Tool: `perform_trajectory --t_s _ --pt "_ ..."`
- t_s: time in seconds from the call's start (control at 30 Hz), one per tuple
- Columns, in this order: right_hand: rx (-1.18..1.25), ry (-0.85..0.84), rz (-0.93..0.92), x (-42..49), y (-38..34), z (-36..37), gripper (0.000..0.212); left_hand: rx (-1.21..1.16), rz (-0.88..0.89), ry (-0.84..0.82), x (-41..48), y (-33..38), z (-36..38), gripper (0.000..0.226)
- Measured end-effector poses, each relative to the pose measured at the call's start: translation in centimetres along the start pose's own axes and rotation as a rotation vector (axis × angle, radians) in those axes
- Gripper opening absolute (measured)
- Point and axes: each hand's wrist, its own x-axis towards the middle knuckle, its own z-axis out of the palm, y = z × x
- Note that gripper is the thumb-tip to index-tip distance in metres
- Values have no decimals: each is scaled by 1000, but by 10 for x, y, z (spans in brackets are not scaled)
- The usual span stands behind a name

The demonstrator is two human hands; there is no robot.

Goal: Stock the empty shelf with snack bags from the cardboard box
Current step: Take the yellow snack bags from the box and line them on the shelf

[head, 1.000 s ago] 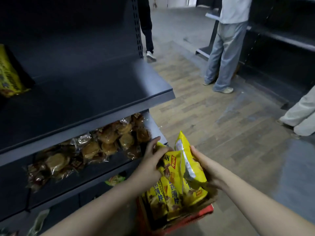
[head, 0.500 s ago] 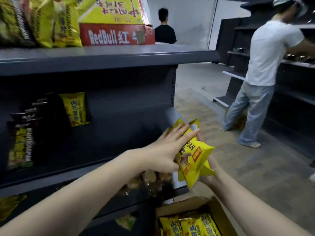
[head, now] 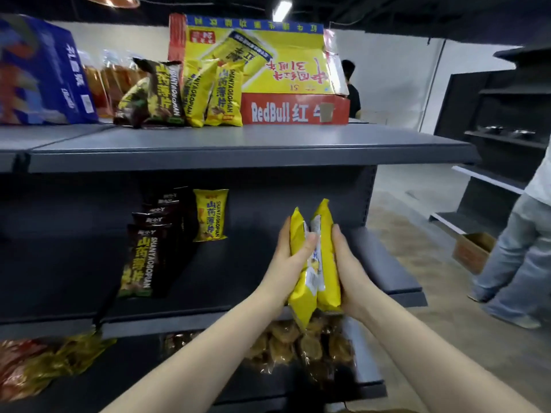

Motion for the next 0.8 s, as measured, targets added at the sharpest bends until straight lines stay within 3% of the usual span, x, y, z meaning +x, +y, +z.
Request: perform_trajectory --t_s 0.1,0.2,0.33,0.43,0.63,0.73,0.8 --pt "-197 47 -60 12 12 25 98 77 100 69 -2 -3 -24 71" --pt "-372 52 -149 21 24 47 78 151 155 141 -6 -7 -52 70" --pt "-644 1 -93 32 31 72 69 62 179 292 -9 -9 -88 58" --pt "-600 -89 -11 30 40 92 69 -1 150 269 -8 -12 -103 50" --pt "-550 -116 -34 52 60 119 63 0 156 256 2 -21 -145 57" --pt "-553 -59 -111 78 62 134 49 29 171 345 11 -20 -171 58" --pt "-617 4 -176 102 65 143 59 45 207 453 15 -17 -192 46"
